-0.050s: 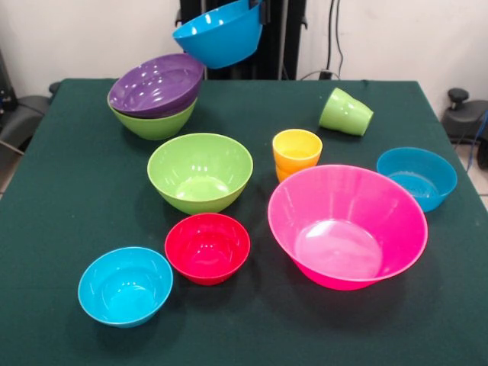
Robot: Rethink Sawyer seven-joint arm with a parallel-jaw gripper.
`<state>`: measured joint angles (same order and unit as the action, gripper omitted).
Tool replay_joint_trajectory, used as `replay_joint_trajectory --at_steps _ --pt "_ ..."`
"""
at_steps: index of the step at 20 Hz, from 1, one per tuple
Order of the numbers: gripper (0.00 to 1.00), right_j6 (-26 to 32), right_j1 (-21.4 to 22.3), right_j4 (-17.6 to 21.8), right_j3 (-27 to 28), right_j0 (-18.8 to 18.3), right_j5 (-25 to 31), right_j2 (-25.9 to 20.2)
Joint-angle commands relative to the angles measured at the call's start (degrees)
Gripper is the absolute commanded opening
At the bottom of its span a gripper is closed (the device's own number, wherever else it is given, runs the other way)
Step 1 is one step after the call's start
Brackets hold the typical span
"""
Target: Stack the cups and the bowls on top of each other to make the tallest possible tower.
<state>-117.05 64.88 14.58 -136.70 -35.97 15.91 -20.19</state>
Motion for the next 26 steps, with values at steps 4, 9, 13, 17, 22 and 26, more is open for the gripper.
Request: replay_joint_trajectory --at_steps 4,9,13,17,22,26 --pt "0.0 10.2 6.7 -2.6 -2.6 -5.8 10.6 -9.0" --pt "0.0 14.2 10.8 -5.8 -2.9 -9.7 15.6 -12.7" --pt "0.0 12.6 9.9 -4.5 -3.2 -11.3 14.8 -14.7" --pt "0.0 9.6 7.3 -1.6 -2.9 -11.7 12.7 -15.5" --pt "0.0 5.3 2.0 4.1 -0.5 -9.9 9.4 -13.3" --pt "0.0 3.4 -3.4 8.8 2.7 -8.6 6.8 -11.0"
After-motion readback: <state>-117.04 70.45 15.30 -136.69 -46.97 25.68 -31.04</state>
